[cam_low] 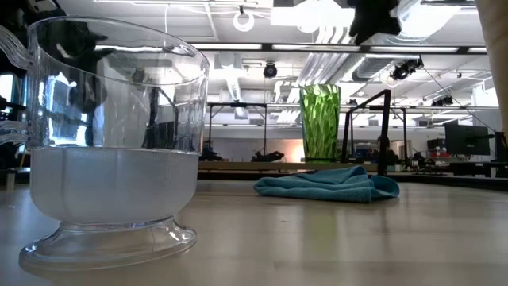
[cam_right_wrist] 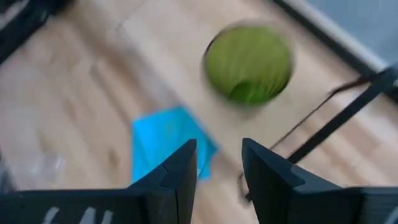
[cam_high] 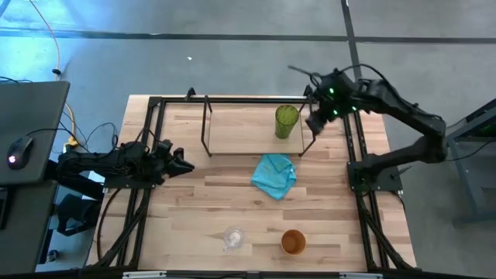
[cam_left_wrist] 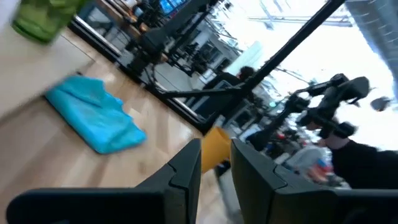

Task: Stack small to large cups/mugs on shelf
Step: Put the yellow cup on the shelf

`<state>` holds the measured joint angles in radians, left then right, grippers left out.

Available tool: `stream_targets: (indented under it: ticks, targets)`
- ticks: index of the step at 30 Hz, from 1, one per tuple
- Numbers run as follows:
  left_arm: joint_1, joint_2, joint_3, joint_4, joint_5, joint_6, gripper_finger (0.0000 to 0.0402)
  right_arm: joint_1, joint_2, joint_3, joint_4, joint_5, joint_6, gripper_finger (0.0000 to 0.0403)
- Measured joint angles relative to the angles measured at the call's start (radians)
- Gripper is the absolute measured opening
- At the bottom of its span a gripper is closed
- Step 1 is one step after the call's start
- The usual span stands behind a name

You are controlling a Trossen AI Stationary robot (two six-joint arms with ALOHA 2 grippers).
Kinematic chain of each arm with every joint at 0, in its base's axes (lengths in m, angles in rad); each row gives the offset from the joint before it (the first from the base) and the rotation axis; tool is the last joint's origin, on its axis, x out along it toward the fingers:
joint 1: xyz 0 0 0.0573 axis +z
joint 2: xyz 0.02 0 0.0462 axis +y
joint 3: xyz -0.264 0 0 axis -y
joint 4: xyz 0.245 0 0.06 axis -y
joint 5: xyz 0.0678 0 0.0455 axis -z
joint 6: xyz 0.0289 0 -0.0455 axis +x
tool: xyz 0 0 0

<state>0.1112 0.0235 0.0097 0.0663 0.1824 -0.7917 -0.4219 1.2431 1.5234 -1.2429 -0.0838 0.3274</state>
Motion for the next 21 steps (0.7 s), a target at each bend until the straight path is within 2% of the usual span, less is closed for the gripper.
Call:
stream_targets:
  ticks: [6,15,18,21]
  targets:
    - [0.000,0.000,0.000,0.048,0.080,-0.127,0.0076,0.187,-0.059,0.000,-0.103,-0.039,0.070,0.0119]
    - [-0.007,0.004,0.000,0.130,0.094,-0.184,0.0076,0.444,-0.092,0.000,-0.107,-0.048,0.254,0.0119]
    - [-0.061,0.046,0.000,0.152,0.093,-0.205,0.0076,0.511,-0.088,0.000,-0.108,-0.018,0.279,0.0119]
    - [-0.149,0.127,0.000,0.240,0.044,-0.202,0.0076,0.558,-0.085,0.000,-0.106,0.029,0.297,0.0119]
